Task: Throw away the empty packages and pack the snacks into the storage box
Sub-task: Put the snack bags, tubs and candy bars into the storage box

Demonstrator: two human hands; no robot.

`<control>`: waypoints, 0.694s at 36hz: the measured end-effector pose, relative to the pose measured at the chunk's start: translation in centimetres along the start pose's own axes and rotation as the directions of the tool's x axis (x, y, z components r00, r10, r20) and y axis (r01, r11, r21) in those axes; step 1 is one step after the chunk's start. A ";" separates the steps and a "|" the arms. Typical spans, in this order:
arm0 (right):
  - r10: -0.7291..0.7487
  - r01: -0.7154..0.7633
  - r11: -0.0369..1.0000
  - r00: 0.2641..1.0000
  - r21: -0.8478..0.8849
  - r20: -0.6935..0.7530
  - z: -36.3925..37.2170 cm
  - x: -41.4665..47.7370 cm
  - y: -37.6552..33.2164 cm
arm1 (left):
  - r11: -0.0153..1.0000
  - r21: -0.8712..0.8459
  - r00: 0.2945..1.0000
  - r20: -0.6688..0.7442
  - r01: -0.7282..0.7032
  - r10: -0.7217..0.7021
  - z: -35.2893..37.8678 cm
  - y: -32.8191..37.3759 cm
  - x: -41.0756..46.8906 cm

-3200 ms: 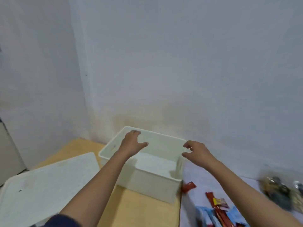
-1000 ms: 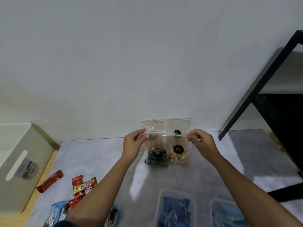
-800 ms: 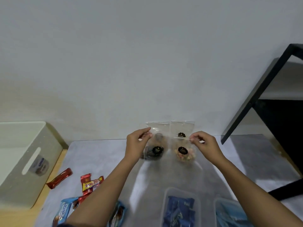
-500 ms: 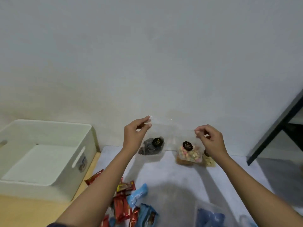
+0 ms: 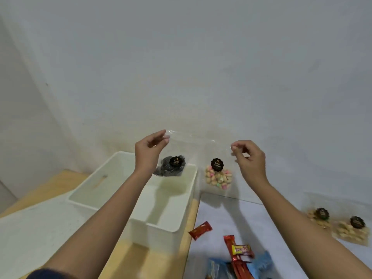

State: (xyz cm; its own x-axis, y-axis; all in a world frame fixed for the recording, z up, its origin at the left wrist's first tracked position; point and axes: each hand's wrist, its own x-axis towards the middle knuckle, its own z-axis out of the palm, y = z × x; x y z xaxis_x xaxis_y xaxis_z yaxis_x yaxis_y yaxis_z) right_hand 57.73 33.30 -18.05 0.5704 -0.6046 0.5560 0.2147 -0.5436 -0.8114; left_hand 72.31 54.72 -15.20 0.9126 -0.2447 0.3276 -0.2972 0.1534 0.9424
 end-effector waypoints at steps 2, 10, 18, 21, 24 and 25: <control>0.009 -0.007 0.999 0.999 0.035 -0.039 2.5 -0.1 -0.3 | 0.999 -0.011 0.999 -0.033 0.039 -0.039 -2.1 -0.7 0.9; 0.124 -0.121 0.979 0.992 0.166 -0.004 10.0 -0.9 0.1 | 0.967 -0.076 0.967 -0.063 0.241 -0.246 -5.3 -5.4 2.5; 0.240 -0.220 0.971 0.911 -0.099 0.335 12.8 -2.0 4.7 | 0.859 -0.159 0.873 0.073 0.487 -0.481 -4.5 -11.7 3.6; 0.296 -0.214 0.946 0.877 -0.244 0.378 12.6 -2.3 6.5 | 0.786 -0.197 0.810 0.175 0.586 -0.560 -3.7 -14.0 4.3; 0.345 -0.207 0.912 0.853 -0.353 0.391 12.6 -2.2 8.0 | 0.709 -0.209 0.736 0.276 0.674 -0.618 -2.7 -16.3 5.0; 0.356 -0.201 0.900 0.851 -0.386 0.386 12.7 -2.2 8.3 | 0.687 -0.210 0.715 0.300 0.696 -0.632 -2.4 -16.9 5.1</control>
State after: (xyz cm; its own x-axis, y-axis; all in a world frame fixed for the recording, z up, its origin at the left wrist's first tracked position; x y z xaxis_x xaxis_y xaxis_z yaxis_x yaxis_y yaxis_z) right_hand 68.32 37.47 -28.33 0.8676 -0.4836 0.1154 -0.2272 -0.5922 -0.7731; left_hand 82.61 53.15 -29.63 0.7557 -0.5589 -0.3415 0.4900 0.1365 0.8610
